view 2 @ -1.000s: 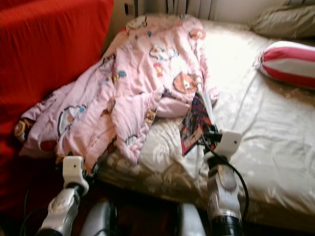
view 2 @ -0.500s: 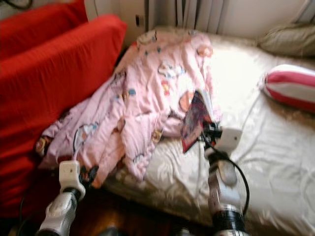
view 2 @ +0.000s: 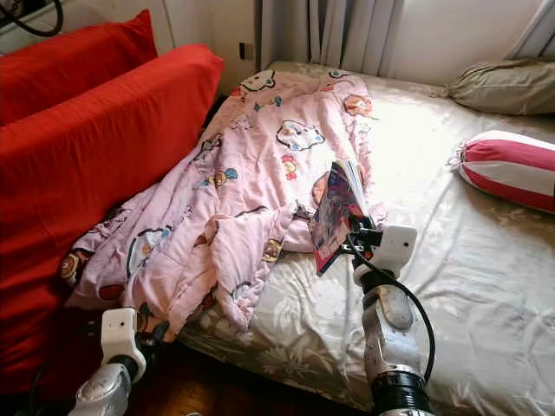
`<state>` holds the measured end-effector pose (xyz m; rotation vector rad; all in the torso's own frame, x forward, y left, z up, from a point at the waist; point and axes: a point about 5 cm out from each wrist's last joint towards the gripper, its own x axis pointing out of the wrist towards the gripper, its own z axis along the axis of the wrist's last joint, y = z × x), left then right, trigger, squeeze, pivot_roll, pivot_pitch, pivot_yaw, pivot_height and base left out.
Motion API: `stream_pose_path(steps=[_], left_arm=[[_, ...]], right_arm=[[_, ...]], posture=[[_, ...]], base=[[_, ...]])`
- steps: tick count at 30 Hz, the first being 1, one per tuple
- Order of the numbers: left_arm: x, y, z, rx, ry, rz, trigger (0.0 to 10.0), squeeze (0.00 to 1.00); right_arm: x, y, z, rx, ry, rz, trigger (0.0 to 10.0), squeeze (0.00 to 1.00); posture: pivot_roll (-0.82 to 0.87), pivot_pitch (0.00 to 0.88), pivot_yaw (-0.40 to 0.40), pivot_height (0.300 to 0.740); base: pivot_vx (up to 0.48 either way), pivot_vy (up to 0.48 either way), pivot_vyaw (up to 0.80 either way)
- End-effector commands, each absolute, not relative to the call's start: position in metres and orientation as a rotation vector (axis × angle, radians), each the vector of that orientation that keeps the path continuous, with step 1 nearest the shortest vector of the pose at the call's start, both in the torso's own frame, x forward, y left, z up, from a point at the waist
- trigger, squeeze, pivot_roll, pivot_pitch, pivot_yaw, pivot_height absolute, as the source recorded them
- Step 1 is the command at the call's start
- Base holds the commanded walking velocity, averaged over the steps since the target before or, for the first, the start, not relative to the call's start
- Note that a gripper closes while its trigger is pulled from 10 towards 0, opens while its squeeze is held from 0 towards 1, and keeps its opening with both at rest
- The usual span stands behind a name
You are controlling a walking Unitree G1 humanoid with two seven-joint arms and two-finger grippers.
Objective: Clean up the room
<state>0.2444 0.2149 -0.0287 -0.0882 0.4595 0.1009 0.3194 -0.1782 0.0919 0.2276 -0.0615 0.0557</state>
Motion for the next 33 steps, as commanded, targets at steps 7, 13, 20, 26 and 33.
stream_pose_path(steps=[7,13,20,26,33], left_arm=[[0.2317,0.2177,-0.0384,-0.151,0.496,0.158,10.0,0.0],[0.2319,0.212,-0.038,-0.125,0.484,0.111,10.0,0.0],[0.2339,0.2123,-0.0356,-0.115,0.465,0.103,10.0,0.0],[0.2334,0.2119,-0.0353,-0.104,0.459,0.096,10.0,0.0],[0.2326,0.2108,-0.0356,-0.094,0.457,0.089,10.0,0.0]], right_arm=[[0.3144,-0.1831,0.0877,0.224,-0.041,0.031,10.0,0.0],[0.3147,-0.183,0.0871,0.228,-0.04,0.014,10.0,0.0],[0.3127,-0.1792,0.0858,0.235,-0.033,0.017,10.0,0.0],[0.3135,-0.1835,0.0857,0.235,-0.038,-0.028,10.0,0.0],[0.3176,-0.1803,0.0886,0.26,-0.04,-0.016,10.0,0.0]], posture=[[-0.02,0.094,-0.057,0.74],[-0.03,0.1,-0.048,0.74],[-0.02,0.117,-0.048,0.74],[-0.02,0.14,-0.048,0.74],[-0.01,0.152,-0.049,0.74]], base=[[0.0,0.0,-0.55],[0.0,0.0,-0.77],[0.0,-0.323,-0.77],[0.0,-0.399,-0.38],[0.0,-0.399,-0.22]])
